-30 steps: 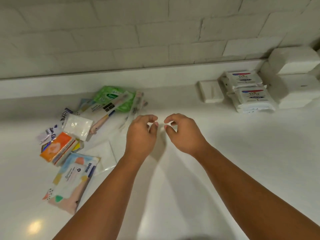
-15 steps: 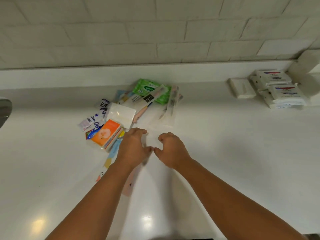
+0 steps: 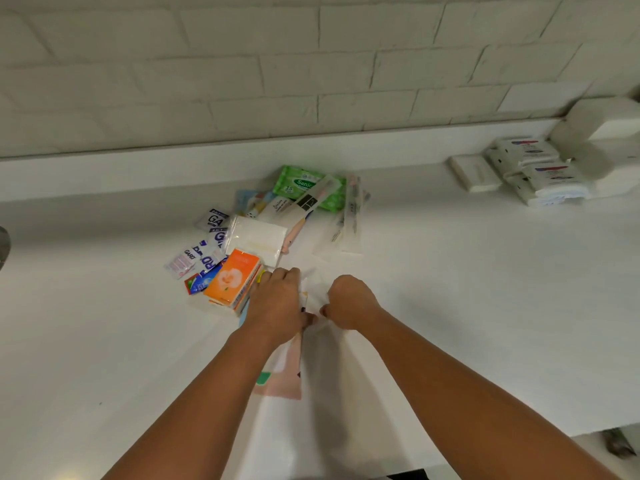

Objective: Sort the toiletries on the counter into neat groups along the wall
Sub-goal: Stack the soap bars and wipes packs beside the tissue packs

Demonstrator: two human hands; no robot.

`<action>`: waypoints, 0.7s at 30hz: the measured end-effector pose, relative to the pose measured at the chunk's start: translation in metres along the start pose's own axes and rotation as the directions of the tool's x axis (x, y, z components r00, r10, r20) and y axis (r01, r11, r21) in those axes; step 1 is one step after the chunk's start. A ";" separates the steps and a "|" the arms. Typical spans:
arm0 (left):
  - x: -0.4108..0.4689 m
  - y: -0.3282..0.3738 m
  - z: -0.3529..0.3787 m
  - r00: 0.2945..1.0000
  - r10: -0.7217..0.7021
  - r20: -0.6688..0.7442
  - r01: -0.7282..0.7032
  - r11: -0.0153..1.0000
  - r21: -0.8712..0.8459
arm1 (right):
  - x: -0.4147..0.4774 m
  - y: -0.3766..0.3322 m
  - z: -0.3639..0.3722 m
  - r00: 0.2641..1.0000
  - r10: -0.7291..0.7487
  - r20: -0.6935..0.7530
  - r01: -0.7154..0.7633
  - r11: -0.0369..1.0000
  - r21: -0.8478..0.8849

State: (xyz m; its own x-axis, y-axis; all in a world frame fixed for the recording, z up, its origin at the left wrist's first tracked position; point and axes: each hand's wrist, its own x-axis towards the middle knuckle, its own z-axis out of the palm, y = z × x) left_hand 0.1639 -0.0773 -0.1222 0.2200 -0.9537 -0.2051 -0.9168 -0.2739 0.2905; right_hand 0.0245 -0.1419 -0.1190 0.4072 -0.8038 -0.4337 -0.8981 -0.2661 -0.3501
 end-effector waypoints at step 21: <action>-0.002 0.038 -0.014 0.991 -0.044 -0.125 -0.022 0.875 -0.484 | -0.028 0.053 -0.026 0.998 0.052 -0.043 0.019 0.398 0.917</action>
State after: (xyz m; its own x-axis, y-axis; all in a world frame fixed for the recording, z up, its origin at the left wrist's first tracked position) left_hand 0.1330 -0.0880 -0.0980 0.2999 -0.9488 -0.0995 -0.6456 -0.2786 0.7110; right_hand -0.0388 -0.1475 -0.1044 0.3529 -0.8384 -0.4154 -0.1973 0.3673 -0.9089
